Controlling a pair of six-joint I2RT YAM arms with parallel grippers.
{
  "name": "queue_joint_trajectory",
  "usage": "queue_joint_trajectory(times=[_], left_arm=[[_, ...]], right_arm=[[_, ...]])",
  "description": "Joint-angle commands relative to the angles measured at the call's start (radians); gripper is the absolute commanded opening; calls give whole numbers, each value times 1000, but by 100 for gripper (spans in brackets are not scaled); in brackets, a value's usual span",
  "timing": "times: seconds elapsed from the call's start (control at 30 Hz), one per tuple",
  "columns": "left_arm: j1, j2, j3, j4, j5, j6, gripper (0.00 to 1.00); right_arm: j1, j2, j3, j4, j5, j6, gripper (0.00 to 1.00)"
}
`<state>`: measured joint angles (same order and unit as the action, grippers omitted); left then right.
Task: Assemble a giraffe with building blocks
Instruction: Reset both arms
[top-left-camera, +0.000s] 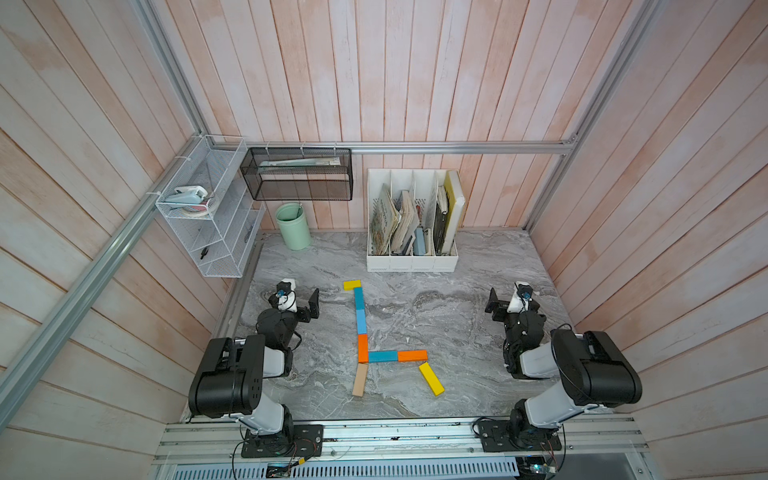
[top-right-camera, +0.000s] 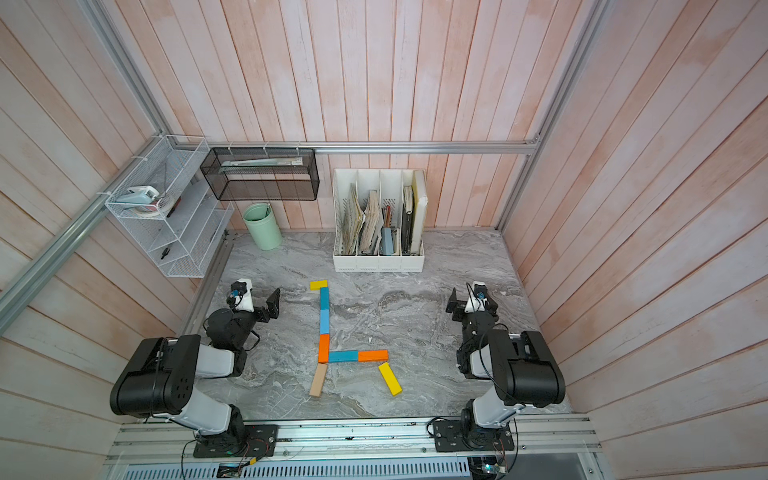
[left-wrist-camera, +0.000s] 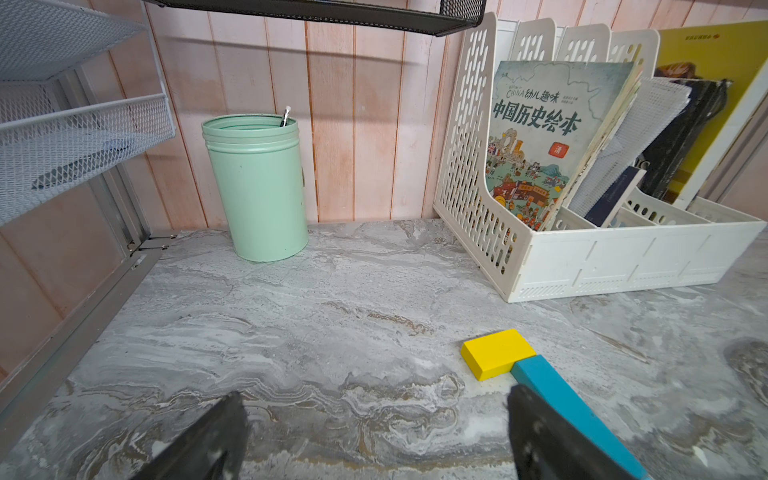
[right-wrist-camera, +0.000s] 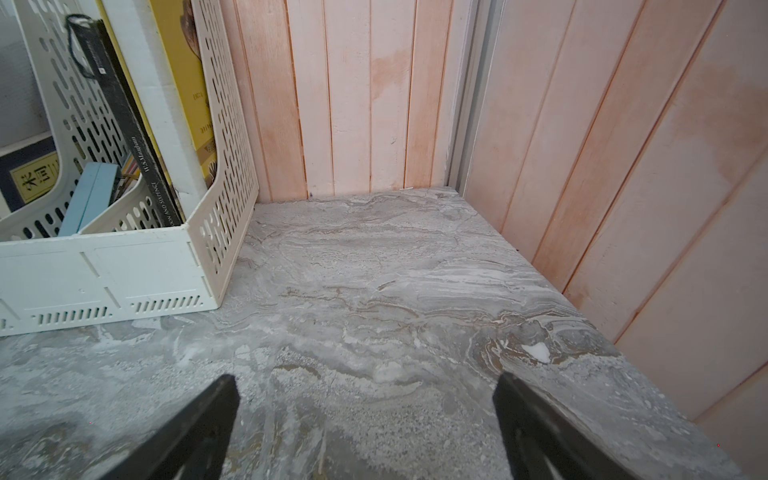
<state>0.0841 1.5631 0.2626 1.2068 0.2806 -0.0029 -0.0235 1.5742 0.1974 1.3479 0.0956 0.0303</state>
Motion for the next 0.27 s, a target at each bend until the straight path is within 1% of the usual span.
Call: queue_joint_trajectory(times=[0.0,0.23], left_arm=[[3,-3,-5,-6,13,10,100],[3,-3,-5,-6,14,11,100]], right_arm=[[-3,-15,12,-11,-10,11,98],[3,-14,16,-13,-8,4,98]])
